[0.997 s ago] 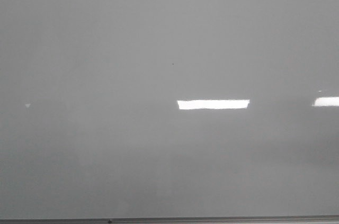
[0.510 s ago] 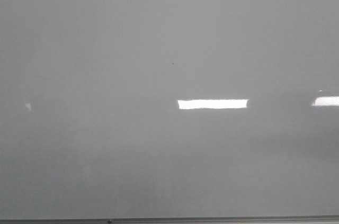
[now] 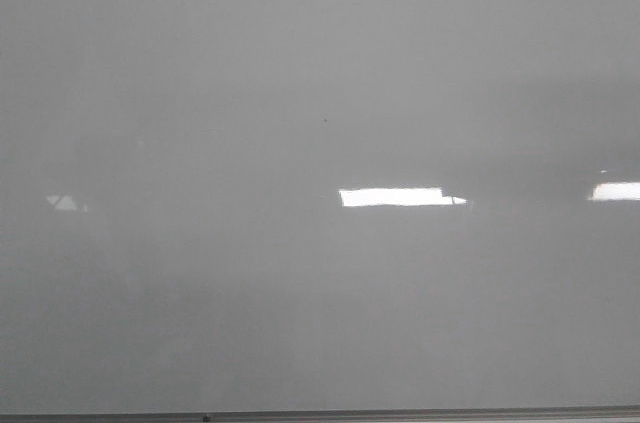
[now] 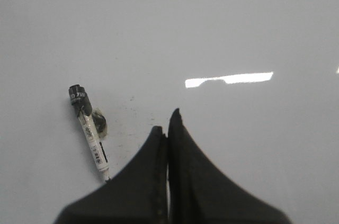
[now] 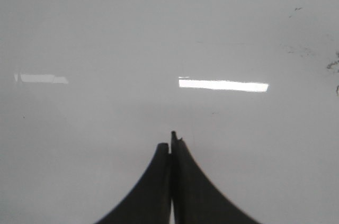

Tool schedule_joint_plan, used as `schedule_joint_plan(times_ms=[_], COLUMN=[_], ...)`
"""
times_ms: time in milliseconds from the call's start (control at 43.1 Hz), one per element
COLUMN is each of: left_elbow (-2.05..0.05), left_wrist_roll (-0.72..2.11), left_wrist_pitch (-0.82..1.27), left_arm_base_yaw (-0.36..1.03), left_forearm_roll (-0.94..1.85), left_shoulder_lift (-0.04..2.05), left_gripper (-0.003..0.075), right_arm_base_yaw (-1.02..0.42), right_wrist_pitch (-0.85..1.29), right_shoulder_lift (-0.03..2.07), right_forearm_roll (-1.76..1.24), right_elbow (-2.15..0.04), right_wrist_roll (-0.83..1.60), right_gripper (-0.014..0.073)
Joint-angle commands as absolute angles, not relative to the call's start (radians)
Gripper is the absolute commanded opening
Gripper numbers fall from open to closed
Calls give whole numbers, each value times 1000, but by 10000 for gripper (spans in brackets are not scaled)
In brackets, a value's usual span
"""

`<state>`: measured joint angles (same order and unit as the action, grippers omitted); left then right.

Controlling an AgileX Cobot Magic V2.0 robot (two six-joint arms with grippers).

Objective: Write number 6 on whiteboard

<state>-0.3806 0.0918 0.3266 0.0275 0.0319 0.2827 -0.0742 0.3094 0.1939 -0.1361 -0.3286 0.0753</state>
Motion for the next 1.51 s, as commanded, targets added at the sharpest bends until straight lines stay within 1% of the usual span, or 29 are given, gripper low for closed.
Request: schedule_joint_plan(times_ms=[0, 46, 116, 162, 209, 232, 255, 324, 348, 371, 394, 417, 463, 510, 533, 672, 788, 857, 950, 1089, 1205, 1298, 1483], left_elbow=[-413, -408, -407, -407, -407, -407, -407, -407, -407, -407, -407, -407, -407, -407, -407, -407, -422, -442, -479, -536, -558, -573, -623], left_wrist_roll=[81, 81, 81, 81, 81, 81, 81, 81, 81, 81, 81, 81, 81, 81, 81, 81, 11, -91, -200, -205, -205, -205, -200], left_wrist_pitch=[259, 259, 263, 263, 262, 262, 262, 262, 262, 262, 262, 262, 262, 262, 260, 268, 255, 250, 260, 259, 200, 124, 0], left_arm_base_yaw=[30, 30, 30, 30, 30, 30, 30, 30, 30, 30, 30, 30, 30, 30, 30, 30, 28, 12, -43, -157, -214, -234, -232], left_forearm_roll=[30, 30, 30, 30, 30, 30, 30, 30, 30, 30, 30, 30, 30, 28, 28, 37, 29, -38, -123, -118, -97, -86, -84], left_shoulder_lift=[303, 303, 303, 303, 303, 303, 303, 303, 303, 303, 303, 303, 303, 303, 303, 314, 391, 478, 594, 779, 899, 1000, 1212], left_gripper=[-20, -20, -17, 0, 41, 71, 106, 266, 340, 395, 430, 496, 570, 617, 624, 619, 618, 618, 618, 618, 619, 618, 618], right_arm_base_yaw=[-69, -69, -69, -69, -69, -69, -69, -69, -69, -69, -69, -69, -69, -69, -69, -69, -69, -69, -69, -69, -69, -69, -69], right_wrist_pitch=[212, 212, 212, 212, 213, 214, 214, 213, 213, 213, 213, 213, 213, 214, 214, 220, 221, 221, 225, 237, 239, 239, 239], right_shoulder_lift=[217, 217, 217, 217, 217, 217, 217, 217, 217, 217, 217, 217, 217, 217, 217, 217, 217, 217, 217, 217, 217, 217, 217], right_forearm_roll=[-124, -124, -124, -124, -124, -124, -124, -124, -124, -124, -124, -124, -124, -124, -124, -124, -124, -124, -124, -124, -124, -124, -124], right_elbow=[-365, -365, -365, -365, -365, -365, -365, -365, -365, -365, -365, -365, -365, -365, -365, -364, -363, -363, -363, -363, -363, -363, -363], right_wrist_roll=[80, 80, 80, 80, 80, 80, 80, 80, 80, 80, 80, 80, 80, 80, 80, 80, 80, 80, 80, 80, 80, 80, 80], right_gripper=[-58, -43, 24, 118, 218, 291, 345, 497, 531, 559, 582, 605, 622, 623, 623, 624, 624, 624, 624, 624, 624, 624, 624])
